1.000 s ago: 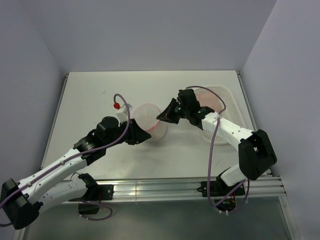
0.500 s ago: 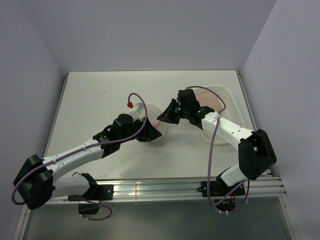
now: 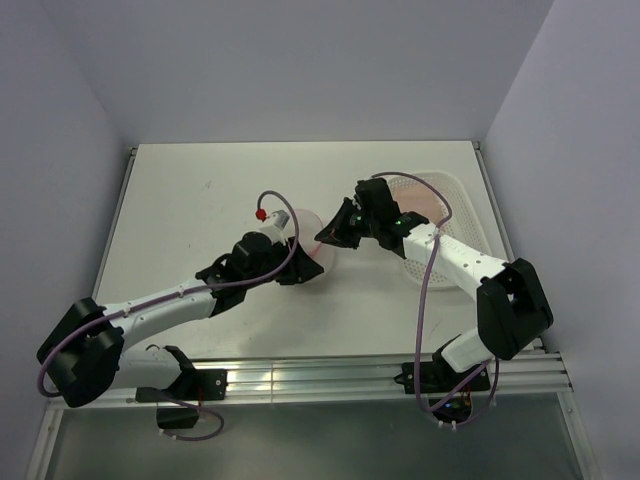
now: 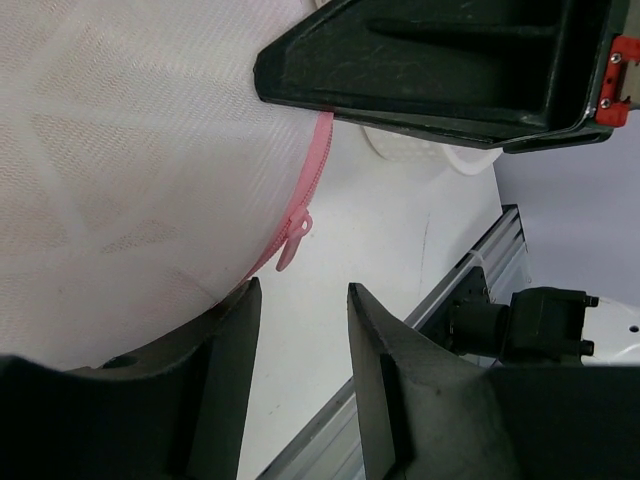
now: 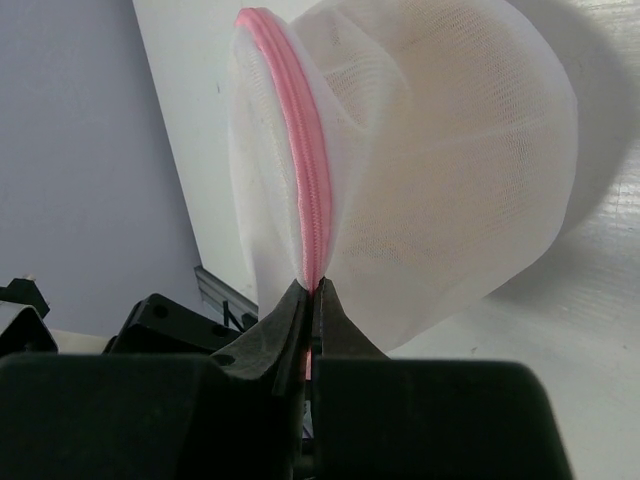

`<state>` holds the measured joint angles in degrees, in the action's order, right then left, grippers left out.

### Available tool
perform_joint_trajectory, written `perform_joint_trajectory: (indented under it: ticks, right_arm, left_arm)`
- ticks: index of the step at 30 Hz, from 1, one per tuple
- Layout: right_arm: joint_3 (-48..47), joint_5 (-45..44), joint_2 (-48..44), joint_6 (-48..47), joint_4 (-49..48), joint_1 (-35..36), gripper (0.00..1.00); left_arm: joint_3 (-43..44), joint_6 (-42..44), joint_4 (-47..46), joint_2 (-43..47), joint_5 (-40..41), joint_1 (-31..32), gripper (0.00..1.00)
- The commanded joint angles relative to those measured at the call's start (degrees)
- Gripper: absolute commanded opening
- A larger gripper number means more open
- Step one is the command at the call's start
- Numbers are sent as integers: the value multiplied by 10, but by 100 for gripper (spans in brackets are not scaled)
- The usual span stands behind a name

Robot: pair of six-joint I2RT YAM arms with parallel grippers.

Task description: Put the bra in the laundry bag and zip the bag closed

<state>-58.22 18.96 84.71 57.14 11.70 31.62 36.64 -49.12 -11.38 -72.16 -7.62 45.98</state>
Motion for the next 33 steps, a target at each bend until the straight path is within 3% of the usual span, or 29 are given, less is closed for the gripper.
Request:
perform_joint_trajectory:
  ticks: [1,33]
  right_arm:
    - [-30,-2,-6,-9,2,3,0]
    - [-47,-9,6,-11,18,15,0]
  left_arm:
    - [-11,-5,-50,10,17,1,46]
    - [-33,-19,-130,-12,42,-12,37]
